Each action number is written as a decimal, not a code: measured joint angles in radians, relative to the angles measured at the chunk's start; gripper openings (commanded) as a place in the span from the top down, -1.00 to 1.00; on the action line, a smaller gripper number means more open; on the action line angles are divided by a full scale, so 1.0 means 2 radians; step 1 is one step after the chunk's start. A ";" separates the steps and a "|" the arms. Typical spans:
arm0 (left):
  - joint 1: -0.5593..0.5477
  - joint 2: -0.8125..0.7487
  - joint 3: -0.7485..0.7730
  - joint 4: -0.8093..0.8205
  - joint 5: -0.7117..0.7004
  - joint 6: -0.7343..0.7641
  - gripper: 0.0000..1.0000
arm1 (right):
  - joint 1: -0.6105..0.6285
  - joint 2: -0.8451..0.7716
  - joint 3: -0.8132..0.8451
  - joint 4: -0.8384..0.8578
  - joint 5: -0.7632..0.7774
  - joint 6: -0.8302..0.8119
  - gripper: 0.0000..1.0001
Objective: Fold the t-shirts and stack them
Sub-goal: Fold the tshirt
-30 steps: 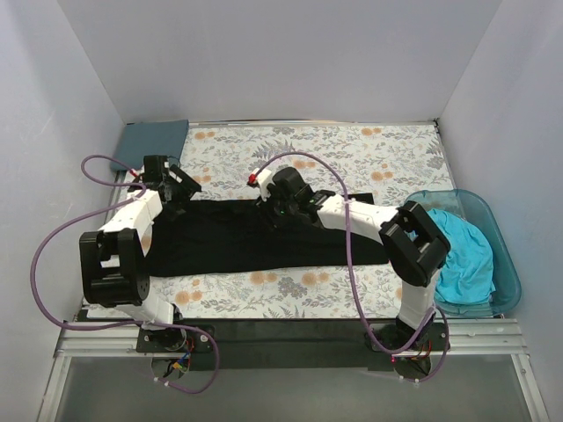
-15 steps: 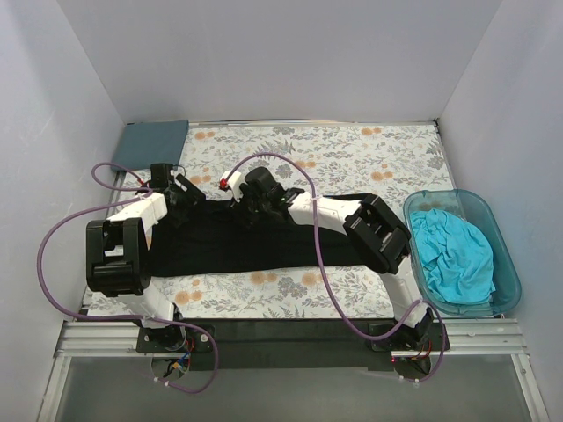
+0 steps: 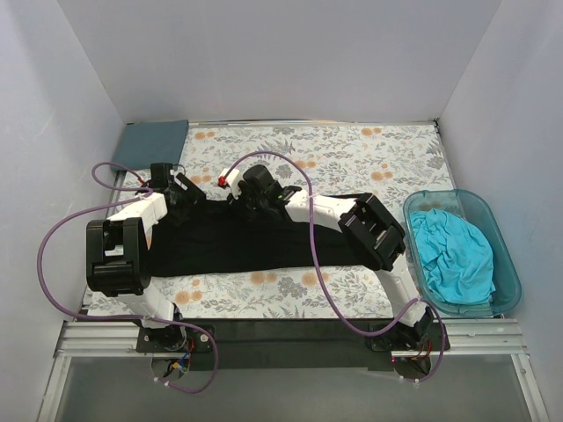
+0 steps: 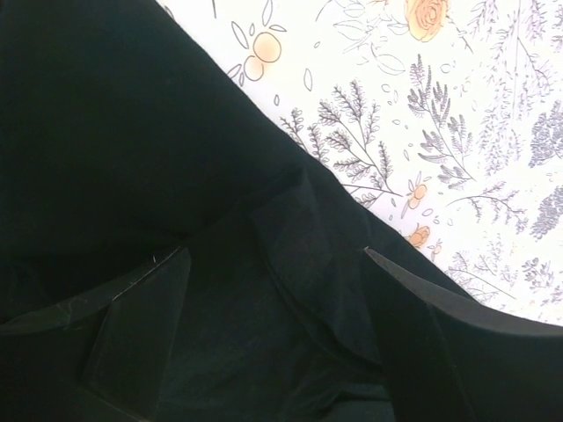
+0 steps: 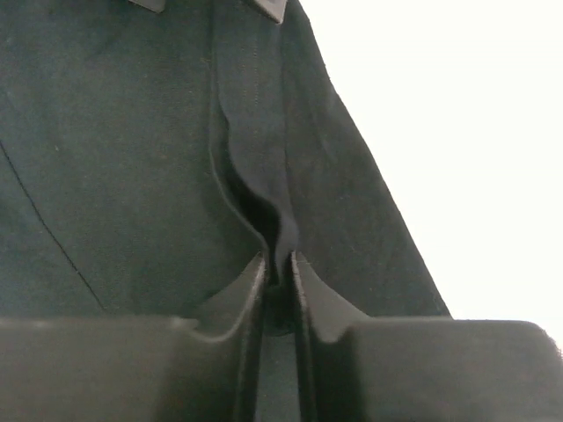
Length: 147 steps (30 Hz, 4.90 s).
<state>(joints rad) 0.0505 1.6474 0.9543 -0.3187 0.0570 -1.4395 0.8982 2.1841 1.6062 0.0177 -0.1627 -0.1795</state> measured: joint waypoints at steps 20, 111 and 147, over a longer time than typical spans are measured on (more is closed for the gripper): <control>0.000 0.073 0.071 -0.007 0.026 -0.034 0.15 | -0.031 0.010 0.000 0.008 -0.048 0.060 0.97; 0.021 -0.238 -0.122 -0.104 -0.063 -0.052 0.59 | 0.069 -0.093 -0.033 -0.093 0.012 -0.013 0.35; 0.030 -0.172 -0.180 -0.051 -0.057 -0.080 0.59 | -0.002 -0.034 -0.049 -0.044 -0.090 0.081 0.26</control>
<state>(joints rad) 0.1097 1.3037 0.5949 -0.4213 -0.0578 -1.5990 0.8948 2.1170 1.5082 -0.0711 -0.3435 -0.0174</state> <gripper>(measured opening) 0.202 0.371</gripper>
